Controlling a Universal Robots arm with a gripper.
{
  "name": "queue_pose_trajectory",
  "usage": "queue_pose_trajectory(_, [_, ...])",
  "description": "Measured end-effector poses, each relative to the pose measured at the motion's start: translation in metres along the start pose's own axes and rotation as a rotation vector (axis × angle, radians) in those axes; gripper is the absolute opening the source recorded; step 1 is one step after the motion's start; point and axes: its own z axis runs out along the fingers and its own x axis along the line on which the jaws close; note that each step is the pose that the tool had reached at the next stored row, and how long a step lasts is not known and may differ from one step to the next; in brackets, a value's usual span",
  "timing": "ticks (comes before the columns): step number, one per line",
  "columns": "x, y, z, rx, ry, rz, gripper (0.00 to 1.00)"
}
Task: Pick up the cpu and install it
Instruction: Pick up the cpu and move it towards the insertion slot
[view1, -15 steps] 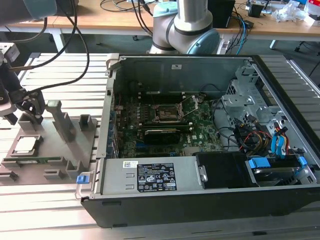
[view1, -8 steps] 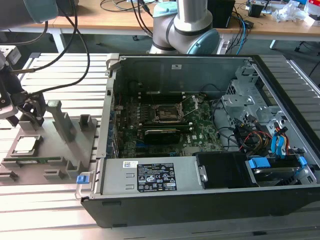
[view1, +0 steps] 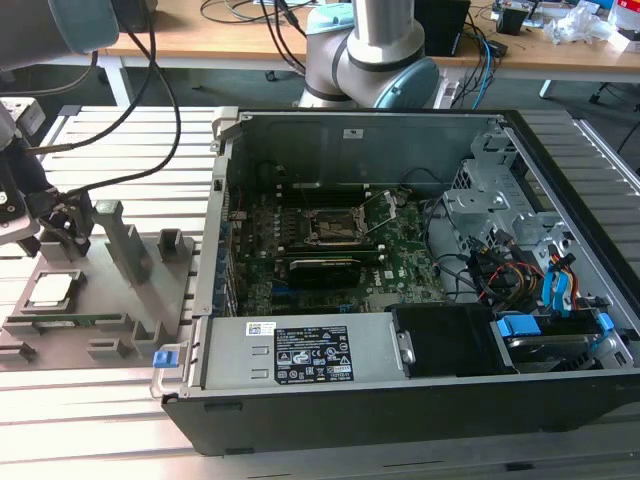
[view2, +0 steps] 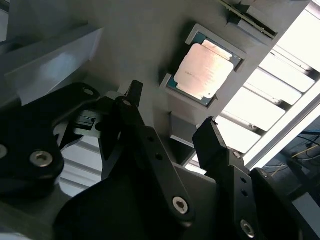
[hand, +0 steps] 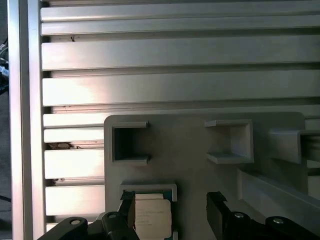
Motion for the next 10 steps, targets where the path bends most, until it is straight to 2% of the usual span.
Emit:
queue_pose_trajectory(4, [0.0000, -0.0001, 0.0036, 0.0000, 0.0001, 0.000, 0.68])
queue_pose_trajectory(7, [0.0003, -0.0005, 0.0098, 0.0007, 0.0001, 0.000, 0.68])
queue_pose_trajectory(8, [0.0013, -0.0014, 0.0110, 0.0011, -0.0001, 0.000, 0.68])
queue_pose_trajectory(10, [0.0084, -0.0040, 0.0115, 0.0015, 0.0001, 0.000, 0.68])
